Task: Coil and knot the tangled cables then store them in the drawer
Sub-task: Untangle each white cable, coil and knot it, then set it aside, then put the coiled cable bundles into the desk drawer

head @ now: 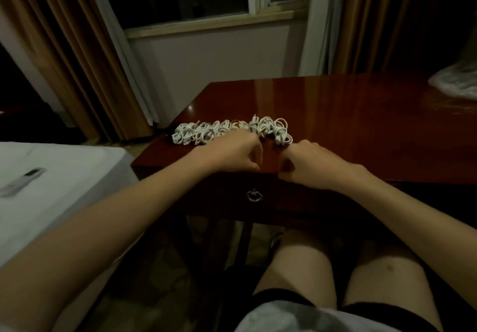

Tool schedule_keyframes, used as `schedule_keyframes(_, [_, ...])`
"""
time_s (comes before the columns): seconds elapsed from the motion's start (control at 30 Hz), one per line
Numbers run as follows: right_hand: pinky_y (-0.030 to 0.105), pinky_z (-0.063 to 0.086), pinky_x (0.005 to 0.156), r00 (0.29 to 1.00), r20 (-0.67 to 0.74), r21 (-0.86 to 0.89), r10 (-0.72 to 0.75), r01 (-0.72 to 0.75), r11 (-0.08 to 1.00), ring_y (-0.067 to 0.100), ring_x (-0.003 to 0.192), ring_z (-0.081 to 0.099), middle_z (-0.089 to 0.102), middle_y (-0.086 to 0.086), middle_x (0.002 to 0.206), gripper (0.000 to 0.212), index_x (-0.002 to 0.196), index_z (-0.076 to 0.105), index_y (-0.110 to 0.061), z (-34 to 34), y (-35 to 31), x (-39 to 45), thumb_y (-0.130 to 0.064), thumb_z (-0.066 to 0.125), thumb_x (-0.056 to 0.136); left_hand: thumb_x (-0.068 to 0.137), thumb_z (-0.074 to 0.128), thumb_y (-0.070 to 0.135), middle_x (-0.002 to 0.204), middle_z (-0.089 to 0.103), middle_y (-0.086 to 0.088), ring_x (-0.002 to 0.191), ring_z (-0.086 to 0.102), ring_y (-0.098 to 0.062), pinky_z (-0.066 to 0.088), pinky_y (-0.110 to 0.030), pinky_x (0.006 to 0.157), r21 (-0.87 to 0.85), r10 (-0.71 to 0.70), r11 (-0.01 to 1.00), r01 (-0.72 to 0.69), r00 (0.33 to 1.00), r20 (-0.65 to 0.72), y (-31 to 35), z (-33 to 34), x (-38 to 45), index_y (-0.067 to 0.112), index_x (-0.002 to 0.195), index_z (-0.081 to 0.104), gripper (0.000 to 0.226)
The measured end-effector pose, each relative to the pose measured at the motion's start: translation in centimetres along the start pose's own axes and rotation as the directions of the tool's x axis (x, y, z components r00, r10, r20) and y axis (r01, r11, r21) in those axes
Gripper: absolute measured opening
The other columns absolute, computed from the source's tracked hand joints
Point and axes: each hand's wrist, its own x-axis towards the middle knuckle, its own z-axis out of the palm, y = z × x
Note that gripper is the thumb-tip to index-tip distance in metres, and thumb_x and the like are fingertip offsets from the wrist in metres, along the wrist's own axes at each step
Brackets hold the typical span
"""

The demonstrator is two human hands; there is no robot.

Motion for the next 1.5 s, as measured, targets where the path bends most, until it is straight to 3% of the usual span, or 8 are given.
schedule_keyframes(0.2, [0.041,0.057,0.073,0.991,0.131,0.038,-0.013,0.009,0.999,0.023,0.076,0.063,0.060,0.004,0.082,0.013,0.098,0.068,-0.011,3.4,-1.5,-0.7,-0.021,0.062,0.092,0.088,0.071,0.021,0.063,0.066,0.007,0.056,0.066,-0.003,0.051,-0.017,0.059,-0.065,-0.157,0.983,0.170,0.973,0.168,0.1,3.6,-3.0,0.012,0.089,0.073,0.010])
schedule_keyframes(0.4, [0.049,0.058,0.071,0.985,0.162,0.135,0.052,-0.074,0.988,0.030,0.073,0.065,0.063,0.013,0.084,0.016,0.099,0.062,-0.002,5.6,-2.6,-0.1,-0.014,0.050,0.098,0.090,0.067,0.030,0.084,0.067,-0.006,0.075,0.067,-0.022,0.057,-0.041,0.077,-0.012,-0.259,0.966,0.260,0.965,0.051,0.0,6.3,-3.6,0.007,0.106,0.067,0.027])
schedule_keyframes(0.53, [0.046,0.055,0.073,0.985,0.139,0.152,0.100,-0.121,0.981,0.031,0.077,0.061,0.061,0.012,0.085,0.020,0.096,0.058,-0.002,6.6,-3.6,0.4,-0.019,0.050,0.099,0.093,0.064,0.025,0.067,0.053,0.002,0.079,0.065,-0.027,0.056,-0.042,0.075,-0.001,-0.249,0.969,0.249,0.968,0.024,1.0,7.1,-3.0,0.006,0.098,0.065,0.020])
schedule_keyframes(0.8, [0.035,0.038,0.066,0.990,0.048,0.054,0.136,-0.139,0.989,0.032,0.092,0.061,0.060,0.012,0.094,0.016,0.099,0.059,-0.003,6.5,-5.0,0.3,-0.018,0.057,0.094,0.091,0.062,0.017,0.094,0.065,-0.014,0.088,0.063,-0.032,0.042,-0.033,0.063,0.059,-0.264,0.962,0.266,0.964,-0.034,1.2,7.6,-3.1,0.006,0.086,0.059,0.013])
schedule_keyframes(0.97, [0.033,0.037,0.064,0.994,0.068,0.033,0.085,-0.088,0.996,0.021,0.071,0.047,0.041,-0.001,0.071,0.015,0.093,0.057,-0.006,6.3,-5.8,-0.9,-0.020,0.056,0.095,0.092,0.061,0.023,0.092,0.063,-0.012,0.087,0.062,-0.030,0.041,-0.034,0.063,0.159,-0.250,0.957,0.242,0.968,0.031,2.4,7.0,-4.3,0.012,0.079,0.045,0.023])
schedule_keyframes(1.2, [0.030,0.036,0.059,0.969,0.241,0.036,-0.060,0.053,0.998,0.010,0.058,0.035,0.037,-0.002,0.070,0.007,0.095,0.058,-0.005,5.0,-7.2,-3.7,-0.004,0.051,0.095,0.094,0.056,0.023,0.104,0.062,-0.009,0.094,0.063,-0.027,0.045,-0.033,0.069,0.304,-0.160,0.949,0.085,0.960,0.230,4.9,5.1,-7.5,0.007,0.103,0.056,0.018])
schedule_keyframes(1.37, [0.029,0.056,0.058,0.966,0.215,0.183,-0.141,0.102,0.978,0.014,0.056,0.064,0.064,0.001,0.065,0.015,0.075,0.063,-0.011,1.7,-6.2,-3.9,-0.010,0.061,0.090,0.091,0.062,0.019,0.072,0.073,0.002,0.063,0.068,-0.004,0.048,-0.014,0.059,-0.001,-0.118,0.990,0.138,0.852,0.510,3.9,1.9,-8.1,0.007,0.079,0.071,0.019])
schedule_keyframes(1.5, [0.013,0.048,0.057,0.982,0.152,0.211,-0.111,0.077,0.974,-0.001,0.062,0.064,0.070,-0.006,0.073,0.007,0.092,0.074,-0.018,0.2,-2.8,-1.5,-0.022,0.069,0.087,0.086,0.072,0.024,0.068,0.072,0.007,0.064,0.068,-0.001,0.050,-0.018,0.066,-0.139,-0.077,0.981,0.136,0.928,0.364,1.6,-0.1,-6.1,0.019,0.078,0.072,0.009])
